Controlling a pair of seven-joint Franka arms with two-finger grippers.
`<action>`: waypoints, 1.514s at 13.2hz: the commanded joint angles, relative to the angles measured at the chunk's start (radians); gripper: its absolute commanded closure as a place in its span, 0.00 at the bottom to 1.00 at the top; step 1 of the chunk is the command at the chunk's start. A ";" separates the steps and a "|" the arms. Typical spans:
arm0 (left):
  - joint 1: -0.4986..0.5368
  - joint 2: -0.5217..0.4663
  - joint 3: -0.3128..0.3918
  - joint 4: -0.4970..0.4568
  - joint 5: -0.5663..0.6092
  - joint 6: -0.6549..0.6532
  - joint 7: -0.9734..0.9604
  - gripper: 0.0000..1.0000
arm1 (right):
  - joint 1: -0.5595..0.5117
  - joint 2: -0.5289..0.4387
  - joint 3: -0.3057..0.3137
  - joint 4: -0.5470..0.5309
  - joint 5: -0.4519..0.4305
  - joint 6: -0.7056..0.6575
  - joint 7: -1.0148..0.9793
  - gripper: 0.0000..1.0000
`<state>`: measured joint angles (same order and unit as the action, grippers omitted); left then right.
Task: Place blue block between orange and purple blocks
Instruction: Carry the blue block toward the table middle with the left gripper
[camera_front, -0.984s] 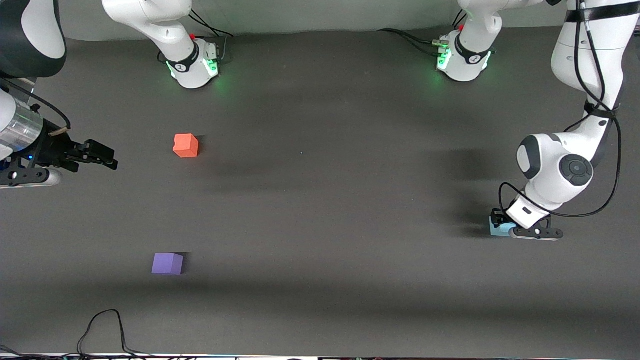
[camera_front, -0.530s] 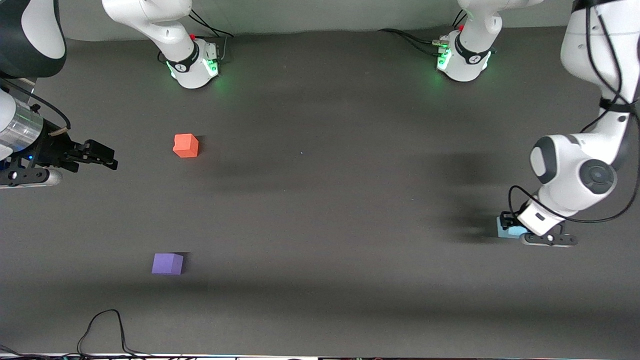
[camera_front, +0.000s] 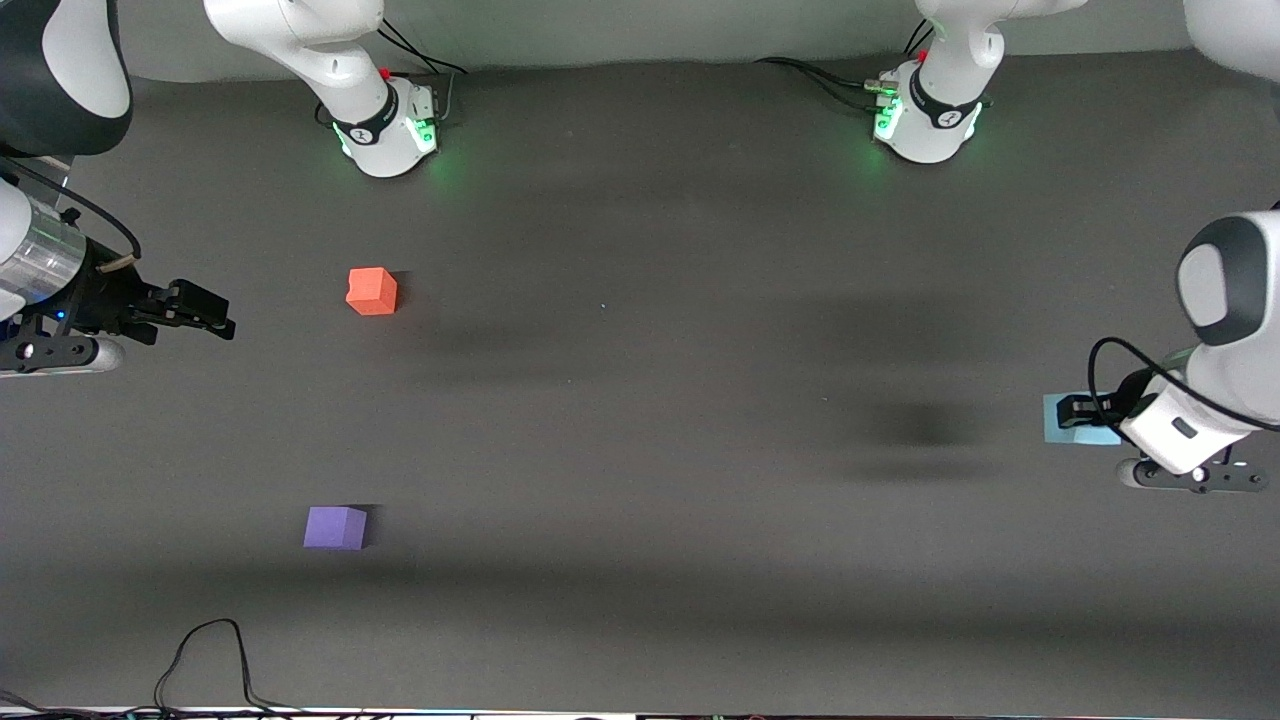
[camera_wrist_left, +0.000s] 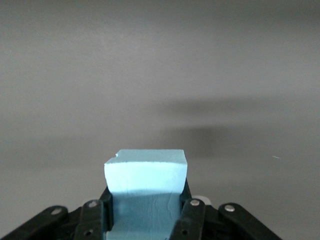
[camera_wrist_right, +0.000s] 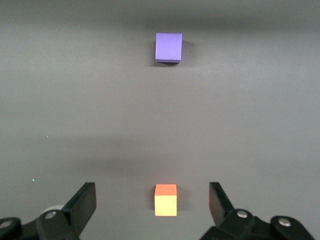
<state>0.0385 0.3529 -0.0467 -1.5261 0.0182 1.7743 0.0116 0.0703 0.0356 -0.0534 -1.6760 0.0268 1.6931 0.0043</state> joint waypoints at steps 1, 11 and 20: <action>-0.083 0.020 -0.033 0.144 -0.003 -0.113 -0.181 0.54 | 0.006 -0.008 -0.005 -0.008 -0.013 0.011 -0.014 0.00; -0.518 0.145 -0.159 0.245 0.044 -0.029 -0.852 0.53 | 0.003 -0.003 -0.013 -0.011 -0.013 0.022 -0.014 0.00; -0.851 0.443 -0.154 0.250 0.275 0.258 -1.311 0.53 | 0.009 0.013 -0.028 -0.002 -0.025 0.034 -0.001 0.00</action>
<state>-0.7774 0.7475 -0.2185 -1.3227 0.2621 2.0258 -1.2447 0.0667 0.0390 -0.0830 -1.6772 0.0258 1.7212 0.0043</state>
